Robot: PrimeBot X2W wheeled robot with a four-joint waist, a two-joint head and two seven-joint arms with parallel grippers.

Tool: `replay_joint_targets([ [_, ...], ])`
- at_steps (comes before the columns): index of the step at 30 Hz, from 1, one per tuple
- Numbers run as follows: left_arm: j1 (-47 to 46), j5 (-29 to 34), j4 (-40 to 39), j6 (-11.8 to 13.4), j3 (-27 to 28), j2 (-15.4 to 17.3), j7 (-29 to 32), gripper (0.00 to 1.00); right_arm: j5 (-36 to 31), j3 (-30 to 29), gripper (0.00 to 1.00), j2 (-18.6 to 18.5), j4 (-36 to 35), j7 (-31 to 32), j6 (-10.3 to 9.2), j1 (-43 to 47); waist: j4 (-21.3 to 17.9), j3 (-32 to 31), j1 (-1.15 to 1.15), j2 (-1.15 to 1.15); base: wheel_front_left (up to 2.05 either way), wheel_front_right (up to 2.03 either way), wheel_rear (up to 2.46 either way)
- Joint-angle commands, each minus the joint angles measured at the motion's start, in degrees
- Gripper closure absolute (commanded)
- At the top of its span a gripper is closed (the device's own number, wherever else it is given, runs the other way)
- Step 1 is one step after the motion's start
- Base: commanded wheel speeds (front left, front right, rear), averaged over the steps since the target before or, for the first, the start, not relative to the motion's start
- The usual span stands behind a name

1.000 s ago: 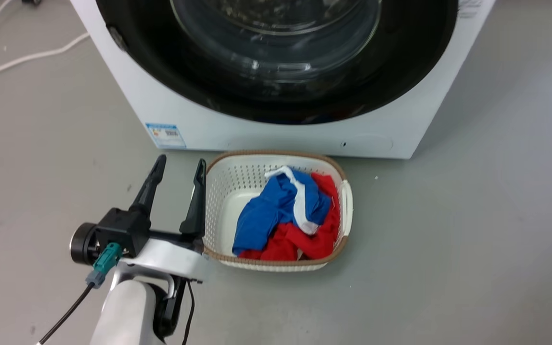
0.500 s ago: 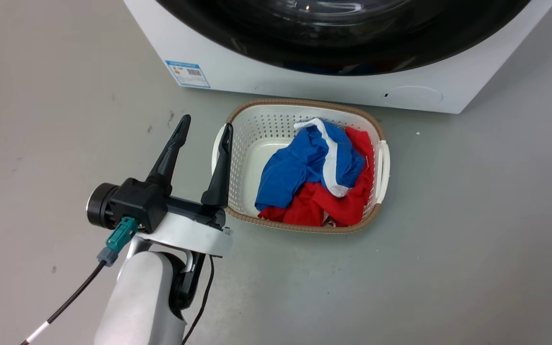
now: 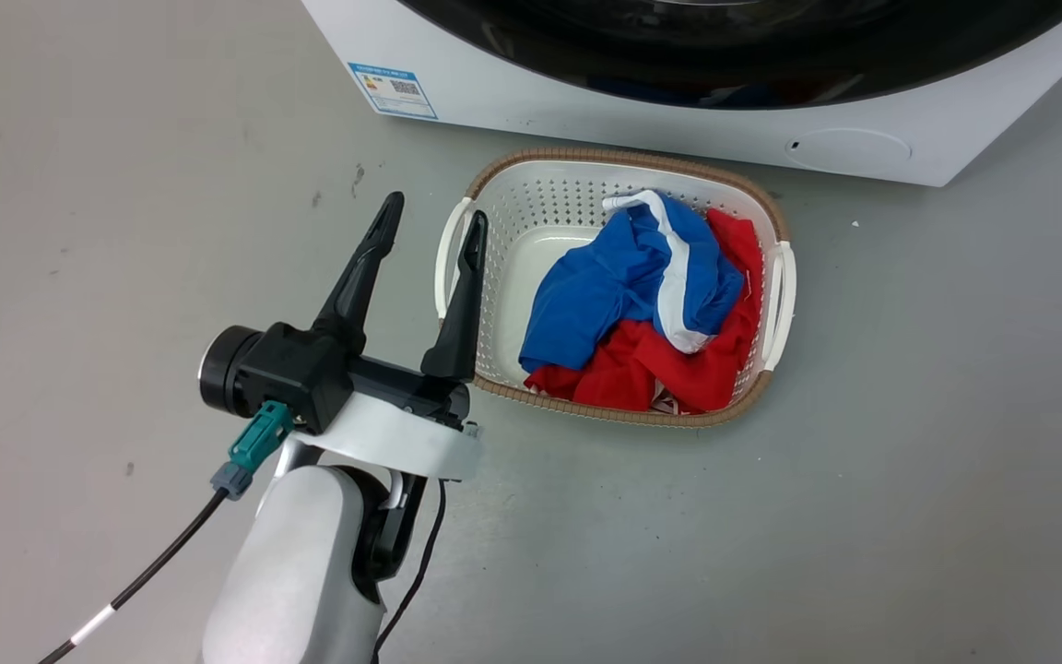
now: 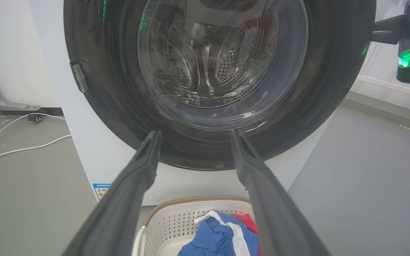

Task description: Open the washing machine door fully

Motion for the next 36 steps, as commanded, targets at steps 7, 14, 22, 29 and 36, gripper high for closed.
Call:
replay_joint_targets([
  [7,0.1,-1.2,0.2,0.5,-0.2,-0.1,-0.1,0.0,-1.2,1.5,1.0,0.5,0.9,4.5,0.01,1.0,0.9,-0.5,-0.01,0.0,0.0,0.0,0.0],
  [14,1.7,-0.5,1.2,0.4,0.5,-0.1,-0.2,0.0,-0.3,2.4,1.0,1.6,-0.7,11.4,0.01,5.4,0.1,-3.5,-0.01,0.0,0.0,0.0,0.0],
  [22,4.9,-0.1,3.1,-0.2,0.7,-0.1,-0.1,0.0,1.1,3.4,1.0,3.4,-3.7,18.4,0.06,14.4,-1.3,-10.8,-0.01,0.0,0.0,0.0,0.0],
  [29,8.3,0.0,4.9,-0.6,1.5,-0.1,-0.1,0.0,3.0,3.4,1.0,6.7,-7.2,22.6,0.08,23.3,-2.3,-17.2,-0.01,0.0,0.0,0.0,0.0],
  [36,11.8,0.8,6.6,-1.2,1.8,-0.1,-0.1,0.0,5.7,2.7,1.0,11.2,-11.7,25.0,0.07,32.4,-2.7,-22.8,-0.01,0.0,0.0,0.0,0.0],
])
